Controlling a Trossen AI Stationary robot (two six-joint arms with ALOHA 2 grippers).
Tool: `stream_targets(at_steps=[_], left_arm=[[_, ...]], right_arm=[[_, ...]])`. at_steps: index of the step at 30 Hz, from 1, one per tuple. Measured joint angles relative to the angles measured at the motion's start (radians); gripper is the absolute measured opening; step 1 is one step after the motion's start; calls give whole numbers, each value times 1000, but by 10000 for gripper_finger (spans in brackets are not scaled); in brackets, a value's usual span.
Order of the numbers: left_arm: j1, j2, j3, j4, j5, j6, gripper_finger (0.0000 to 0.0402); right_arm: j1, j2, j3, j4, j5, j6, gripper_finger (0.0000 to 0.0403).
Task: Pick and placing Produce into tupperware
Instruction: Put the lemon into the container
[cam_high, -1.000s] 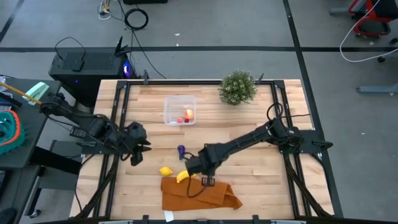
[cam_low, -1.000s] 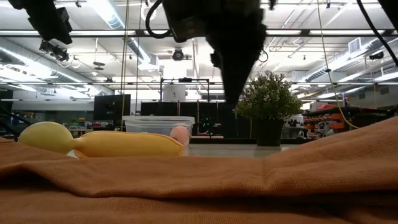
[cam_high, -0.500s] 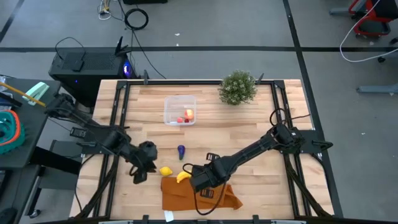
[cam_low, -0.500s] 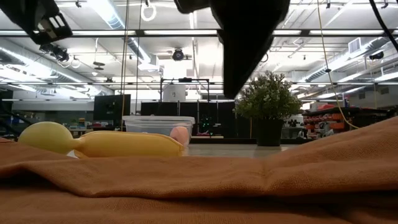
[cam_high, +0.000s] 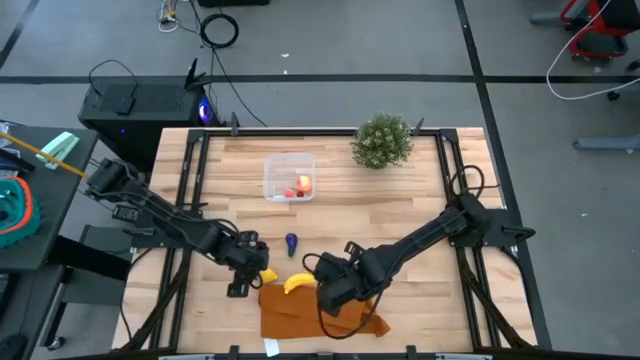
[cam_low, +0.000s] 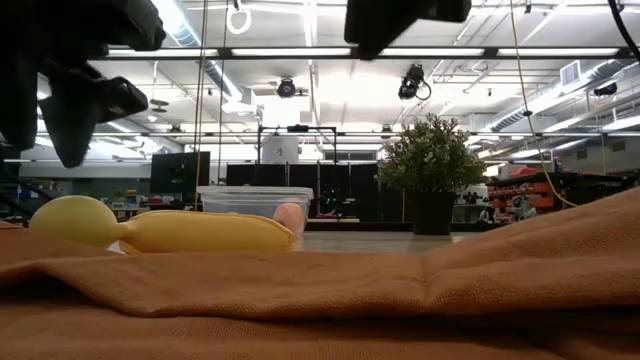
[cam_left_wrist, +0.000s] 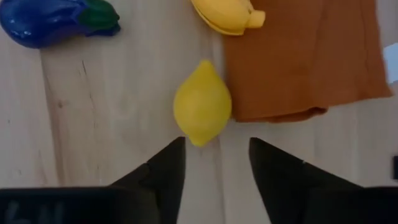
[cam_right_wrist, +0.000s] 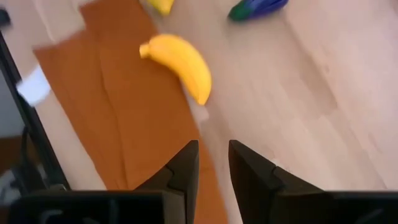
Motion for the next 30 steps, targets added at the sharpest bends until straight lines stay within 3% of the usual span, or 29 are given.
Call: stream_targets(at_steps=[7,12,30], left_arm=[[43,7,0,2,-8,3,269],[82,7,0,21,-9,-24,303],[78,45,1,102,-25,-77,310]], right_arm=[[-8,-24,0,-1,22,12,94],[-8,-26,0,-13,42,12,95],[-14,-26,0,-22,68,3,96]])
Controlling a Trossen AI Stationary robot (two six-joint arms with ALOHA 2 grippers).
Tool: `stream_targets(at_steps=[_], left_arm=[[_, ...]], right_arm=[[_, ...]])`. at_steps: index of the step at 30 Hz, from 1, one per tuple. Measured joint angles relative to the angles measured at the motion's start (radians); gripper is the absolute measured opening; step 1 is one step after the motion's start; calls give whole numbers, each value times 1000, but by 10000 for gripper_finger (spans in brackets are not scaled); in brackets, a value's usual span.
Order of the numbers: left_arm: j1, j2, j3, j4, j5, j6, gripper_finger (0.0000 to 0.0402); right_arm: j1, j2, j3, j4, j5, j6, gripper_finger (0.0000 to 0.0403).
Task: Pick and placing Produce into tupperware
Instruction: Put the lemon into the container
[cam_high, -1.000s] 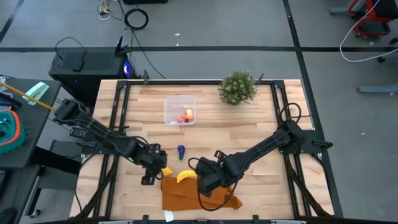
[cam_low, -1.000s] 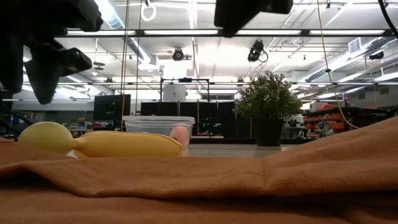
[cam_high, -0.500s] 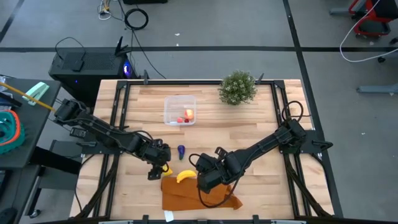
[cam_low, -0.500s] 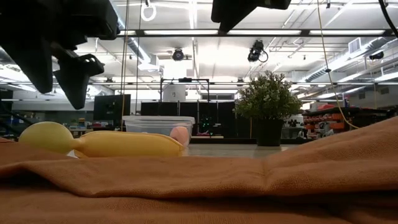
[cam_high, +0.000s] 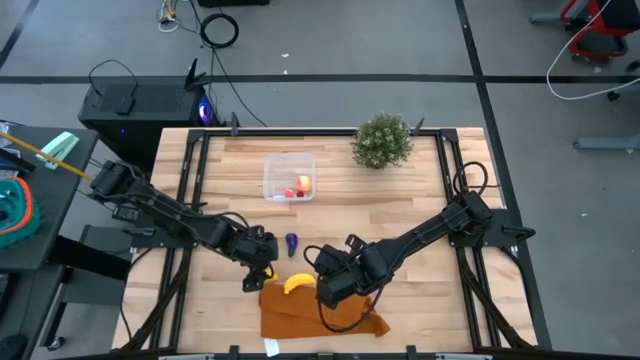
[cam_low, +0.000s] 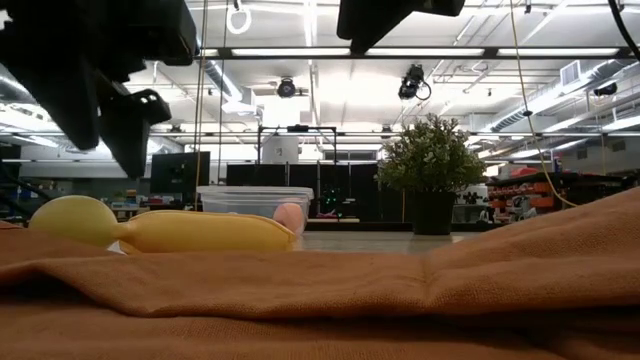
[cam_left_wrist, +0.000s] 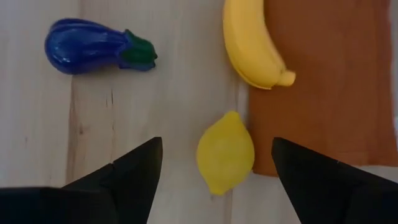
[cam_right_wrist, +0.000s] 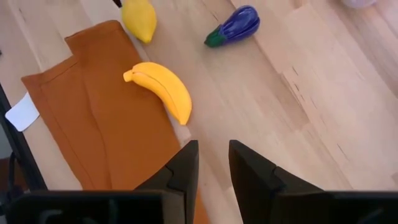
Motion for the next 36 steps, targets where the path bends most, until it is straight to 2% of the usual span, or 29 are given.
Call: stream_targets(at_steps=[14,36], left_arm=[[-74,141,-1,7,-26,-79,309],[-87,196,-1,70,-71,-57,310]], right_arm=[[-1,0,0,-6,-1,-1,95],[-1,0,0,-5,1,-1,95]])
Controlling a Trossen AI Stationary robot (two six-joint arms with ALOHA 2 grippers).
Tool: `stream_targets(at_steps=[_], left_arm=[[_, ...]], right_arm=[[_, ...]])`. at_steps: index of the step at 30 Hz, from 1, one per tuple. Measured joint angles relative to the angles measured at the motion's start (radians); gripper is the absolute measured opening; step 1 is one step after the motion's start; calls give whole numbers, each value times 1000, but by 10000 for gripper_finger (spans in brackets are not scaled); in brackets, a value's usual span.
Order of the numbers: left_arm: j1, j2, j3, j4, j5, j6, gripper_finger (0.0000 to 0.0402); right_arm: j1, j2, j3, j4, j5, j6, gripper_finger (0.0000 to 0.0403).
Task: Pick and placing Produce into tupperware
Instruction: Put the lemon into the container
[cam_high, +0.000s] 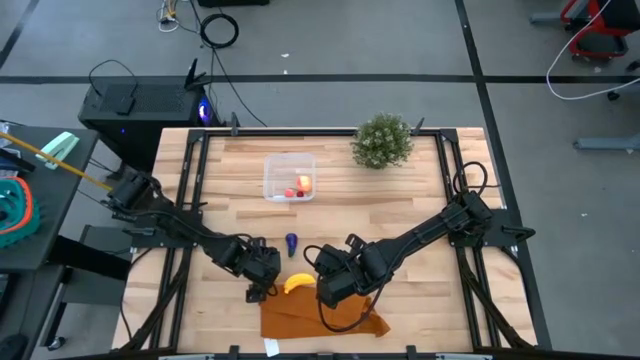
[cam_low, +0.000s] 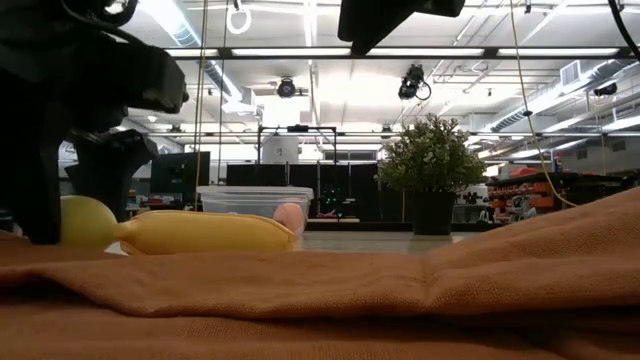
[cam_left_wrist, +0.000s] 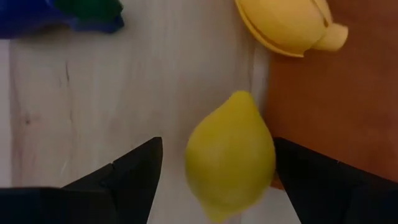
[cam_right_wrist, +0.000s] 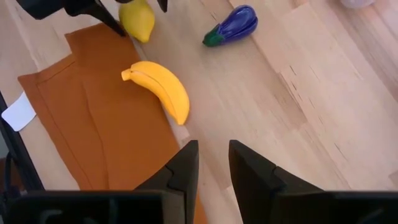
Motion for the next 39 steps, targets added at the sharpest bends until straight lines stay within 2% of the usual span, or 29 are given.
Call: stream_targets(at_steps=[12,25,34,39], left_arm=[[0,14,0,-2,0,-2,281],[0,14,0,-1,0,-3,220],[0,14,0,-2,0,-4,241],[0,14,0,-1,0,-5,217]], right_arm=[[0,0,0,1,12,1,95],[0,0,0,0,21,2,95],[0,0,0,0,21,3,95],[0,0,0,0,21,3,95]])
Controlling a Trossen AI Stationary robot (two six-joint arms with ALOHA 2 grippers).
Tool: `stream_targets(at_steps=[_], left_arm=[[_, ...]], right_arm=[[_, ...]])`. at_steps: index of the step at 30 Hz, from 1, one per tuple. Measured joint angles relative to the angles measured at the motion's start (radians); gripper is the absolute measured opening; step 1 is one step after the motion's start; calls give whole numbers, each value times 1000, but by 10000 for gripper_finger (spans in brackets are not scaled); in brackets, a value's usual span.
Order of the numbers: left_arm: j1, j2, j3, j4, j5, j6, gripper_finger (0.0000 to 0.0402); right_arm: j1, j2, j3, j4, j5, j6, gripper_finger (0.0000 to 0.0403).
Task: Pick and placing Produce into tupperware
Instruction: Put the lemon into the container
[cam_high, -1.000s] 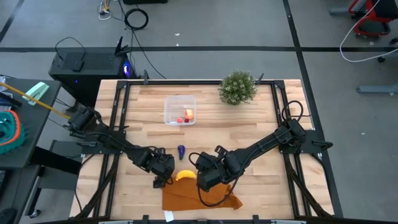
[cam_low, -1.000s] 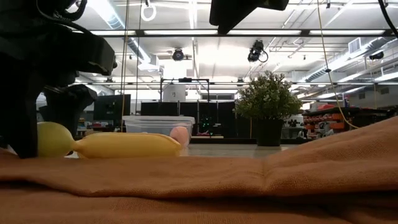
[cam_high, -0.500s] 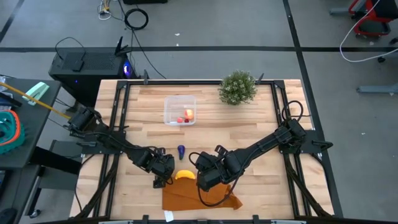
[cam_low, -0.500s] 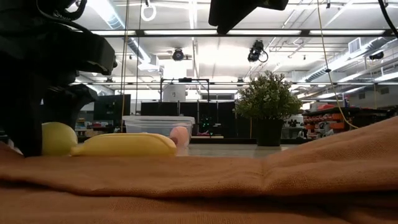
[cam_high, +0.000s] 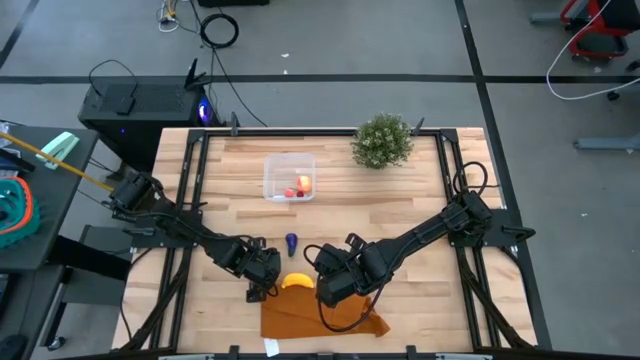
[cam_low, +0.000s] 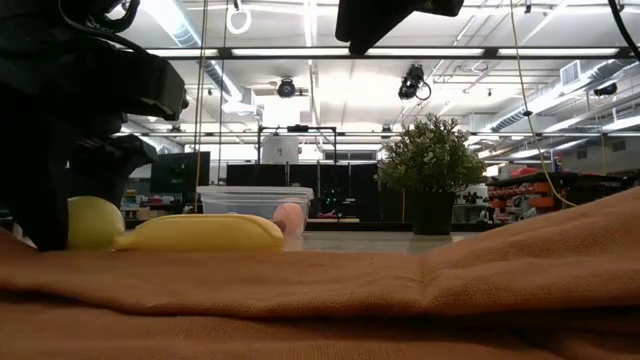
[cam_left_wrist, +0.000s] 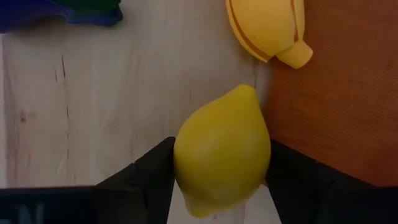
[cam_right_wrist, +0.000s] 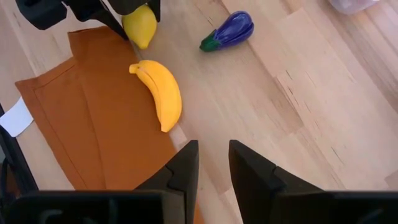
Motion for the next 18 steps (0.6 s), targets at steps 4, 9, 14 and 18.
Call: stream_targets(at_steps=[4,9,14,18], left_arm=[[0,0,0,0,0,0,216],[0,-4,0,-3,0,0,237],[0,-37,0,-2,-12,3,219],[1,-85,0,0,-32,3,215]], right_arm=[[0,0,0,0,0,0,95],[0,0,0,0,0,0,95],[0,0,0,0,0,0,95],[0,0,0,0,0,0,95]])
